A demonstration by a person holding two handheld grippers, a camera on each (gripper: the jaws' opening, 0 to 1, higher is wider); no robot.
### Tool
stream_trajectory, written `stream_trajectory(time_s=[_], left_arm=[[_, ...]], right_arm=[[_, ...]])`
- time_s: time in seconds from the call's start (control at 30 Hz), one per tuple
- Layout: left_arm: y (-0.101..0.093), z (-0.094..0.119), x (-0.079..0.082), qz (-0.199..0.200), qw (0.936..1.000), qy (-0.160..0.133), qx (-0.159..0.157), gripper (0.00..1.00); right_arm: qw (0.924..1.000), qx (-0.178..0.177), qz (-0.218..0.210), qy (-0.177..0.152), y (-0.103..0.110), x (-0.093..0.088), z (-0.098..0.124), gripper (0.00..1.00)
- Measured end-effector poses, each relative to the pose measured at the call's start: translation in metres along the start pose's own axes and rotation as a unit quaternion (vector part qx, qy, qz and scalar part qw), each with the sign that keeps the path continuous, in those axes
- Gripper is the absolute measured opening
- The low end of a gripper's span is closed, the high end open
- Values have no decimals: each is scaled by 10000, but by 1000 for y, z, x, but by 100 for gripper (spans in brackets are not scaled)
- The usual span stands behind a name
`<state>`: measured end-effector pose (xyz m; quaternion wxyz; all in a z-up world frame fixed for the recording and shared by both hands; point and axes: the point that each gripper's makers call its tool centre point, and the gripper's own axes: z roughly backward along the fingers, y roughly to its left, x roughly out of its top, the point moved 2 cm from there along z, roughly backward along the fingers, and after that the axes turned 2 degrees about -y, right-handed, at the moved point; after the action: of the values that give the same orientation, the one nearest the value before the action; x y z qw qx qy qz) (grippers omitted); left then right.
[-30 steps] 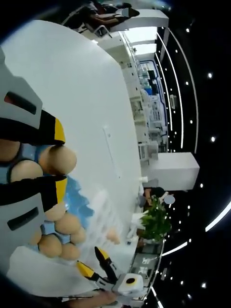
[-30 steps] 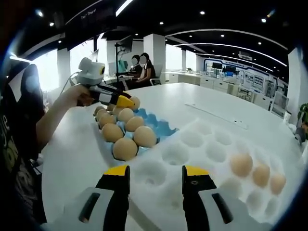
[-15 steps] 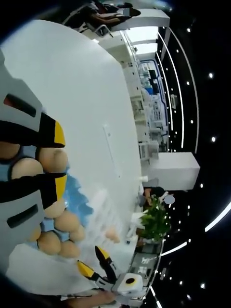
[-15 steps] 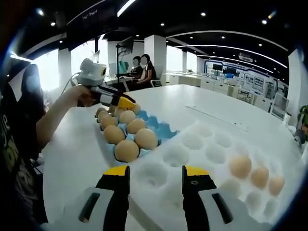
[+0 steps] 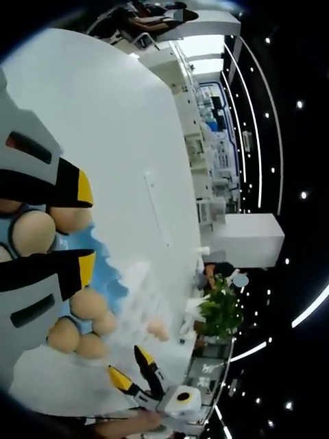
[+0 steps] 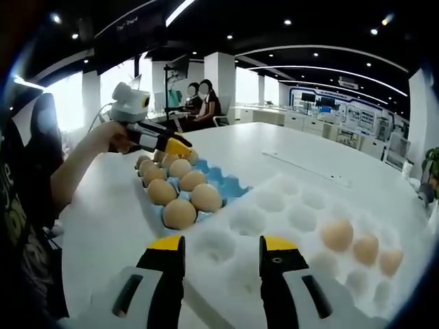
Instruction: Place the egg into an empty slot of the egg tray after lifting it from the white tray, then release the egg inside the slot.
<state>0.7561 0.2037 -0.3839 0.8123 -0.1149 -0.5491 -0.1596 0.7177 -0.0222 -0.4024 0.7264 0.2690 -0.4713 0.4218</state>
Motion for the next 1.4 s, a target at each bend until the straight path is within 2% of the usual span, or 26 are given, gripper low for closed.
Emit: stream_trajectory(time_s=[0.27,0.9,1.23,1.4], left_arm=[[-15,-5,1,23,9999,72,-149,30],[-51,-14,7,-173,9987,168,-444,33],[-59,-23,13,-226,9981,174,-544,34],[-68,-26,9,-272,9975,241,-600,35]], right_arm=[[10000,-39,-42,-27,-6,-3,6,45],[9996,-149,-178,-127,-17,-9,19,45],[9993,-212,-251,-177,-24,-13,26,45],[9991,-239,-290,-198,-29,-15,28,45]])
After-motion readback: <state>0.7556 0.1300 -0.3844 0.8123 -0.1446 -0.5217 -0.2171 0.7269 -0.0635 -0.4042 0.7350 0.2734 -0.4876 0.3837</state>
